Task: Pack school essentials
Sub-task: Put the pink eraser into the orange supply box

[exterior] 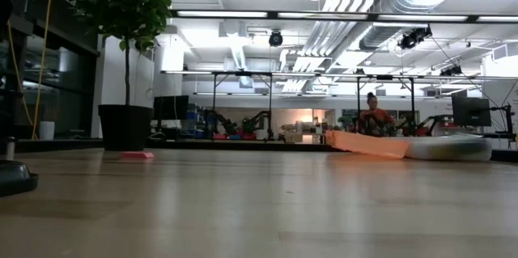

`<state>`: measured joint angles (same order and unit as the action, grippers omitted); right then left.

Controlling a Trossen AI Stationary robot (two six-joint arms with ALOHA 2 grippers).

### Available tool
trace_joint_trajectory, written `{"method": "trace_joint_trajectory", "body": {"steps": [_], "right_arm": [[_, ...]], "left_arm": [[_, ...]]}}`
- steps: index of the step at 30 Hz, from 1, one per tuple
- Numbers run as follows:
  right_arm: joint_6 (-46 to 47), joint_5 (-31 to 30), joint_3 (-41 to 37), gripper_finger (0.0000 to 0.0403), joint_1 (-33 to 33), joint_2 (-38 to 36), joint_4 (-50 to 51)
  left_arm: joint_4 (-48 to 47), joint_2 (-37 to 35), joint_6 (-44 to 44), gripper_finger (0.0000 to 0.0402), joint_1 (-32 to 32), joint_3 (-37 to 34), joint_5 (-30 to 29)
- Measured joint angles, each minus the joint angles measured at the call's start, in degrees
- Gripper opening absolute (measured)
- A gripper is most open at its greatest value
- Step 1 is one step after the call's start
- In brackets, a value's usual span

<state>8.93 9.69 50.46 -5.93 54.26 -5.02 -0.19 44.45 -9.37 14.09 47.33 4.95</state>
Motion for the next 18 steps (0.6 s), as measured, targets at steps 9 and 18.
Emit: {"method": "trace_joint_trajectory", "body": {"steps": [9, 18], "right_arm": [[0.0, 0.01, 0.0, 0.0195, 0.0, 0.01, 0.0], [0.0, 0.02, 0.0, 0.0195, 0.0, 0.0, 0.02]], "left_arm": [[0.0, 0.02, -1.41, 0.0132, 0.0, 0.0, -0.47], [-2.62, 3.83, -3.92, 0.0195, 0.0, 0.04, 0.83]]}}
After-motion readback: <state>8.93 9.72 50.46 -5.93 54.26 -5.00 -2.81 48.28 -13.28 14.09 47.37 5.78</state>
